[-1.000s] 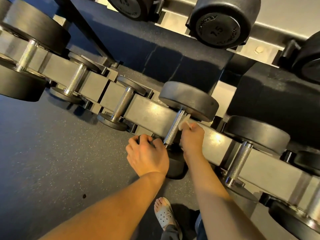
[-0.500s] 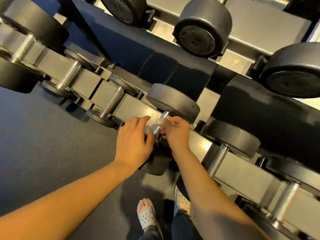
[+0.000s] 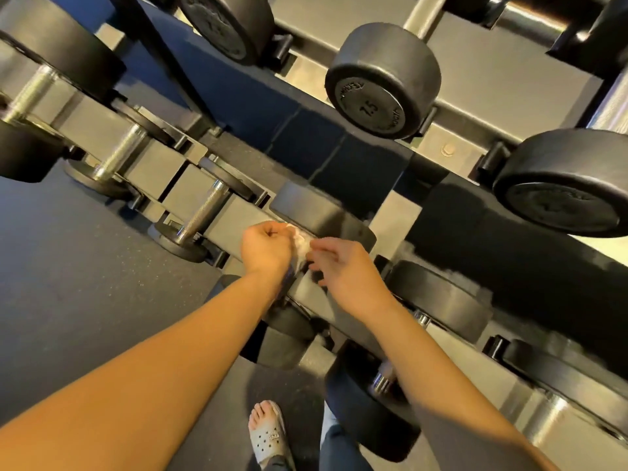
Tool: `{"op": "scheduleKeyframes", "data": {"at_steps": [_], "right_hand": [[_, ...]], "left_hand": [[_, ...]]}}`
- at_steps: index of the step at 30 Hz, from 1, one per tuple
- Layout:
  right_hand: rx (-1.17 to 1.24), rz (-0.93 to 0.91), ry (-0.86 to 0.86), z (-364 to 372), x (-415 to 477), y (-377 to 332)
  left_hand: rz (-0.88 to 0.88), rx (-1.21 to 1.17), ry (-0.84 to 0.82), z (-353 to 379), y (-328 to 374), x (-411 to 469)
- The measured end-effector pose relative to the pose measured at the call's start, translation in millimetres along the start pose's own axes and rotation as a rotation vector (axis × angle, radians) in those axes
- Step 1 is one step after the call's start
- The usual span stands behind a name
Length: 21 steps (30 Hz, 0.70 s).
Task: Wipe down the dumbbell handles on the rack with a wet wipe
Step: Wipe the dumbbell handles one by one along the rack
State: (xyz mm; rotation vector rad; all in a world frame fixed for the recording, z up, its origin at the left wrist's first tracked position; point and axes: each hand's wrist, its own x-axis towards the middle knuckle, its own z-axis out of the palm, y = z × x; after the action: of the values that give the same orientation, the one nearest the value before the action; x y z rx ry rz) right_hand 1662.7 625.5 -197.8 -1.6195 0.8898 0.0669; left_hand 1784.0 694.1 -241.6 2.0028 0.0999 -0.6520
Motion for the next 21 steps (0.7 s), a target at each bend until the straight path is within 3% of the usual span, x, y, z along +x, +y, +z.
{"op": "scheduleKeyframes", "data": {"at_steps": [2, 4, 6, 9, 12, 15, 17, 19, 21], "right_hand": [[-0.139, -0.192, 0.185, -16.7, -2.2, -12.8], [-0.332, -0.311, 0.406, -31.6, 8.2, -28.4], [-0.521, -0.34, 0.521, -34.3, 34.0, -35.6], [-0.6, -0.33, 0.472, -12.0, 69.4, -25.9], [-0.589, -0.361, 0.529, -1.2, 79.7, -8.7], [-0.531, -0.42, 0.51, -4.0, 78.9, -6.3], [-0.522, -0.418, 0.506, -4.8, 79.3, -6.6], [-0.511, -0.41, 0.51, -3.6, 80.5, -6.2], [-0.511, -0.399, 0.509, -2.6, 80.2, -6.0]], "left_hand": [[0.043, 0.022, 0.084, 4.1, -0.1, 0.9], [0.097, 0.108, 0.001, 11.3, -8.9, 0.3], [0.072, 0.16, -0.092, 18.4, -20.9, -0.6], [-0.003, 0.091, -0.167, 18.5, -25.3, 7.6], [-0.09, 0.131, -0.276, 15.3, -11.6, 23.8], [-0.434, -0.048, -0.493, 12.3, -6.8, 40.2], [-0.53, -0.158, -0.562, 9.7, -6.6, 41.6], [-0.478, -0.185, -0.473, 5.7, -6.1, 32.1], [-0.221, -0.053, -0.245, 0.2, -9.4, 15.5]]}}
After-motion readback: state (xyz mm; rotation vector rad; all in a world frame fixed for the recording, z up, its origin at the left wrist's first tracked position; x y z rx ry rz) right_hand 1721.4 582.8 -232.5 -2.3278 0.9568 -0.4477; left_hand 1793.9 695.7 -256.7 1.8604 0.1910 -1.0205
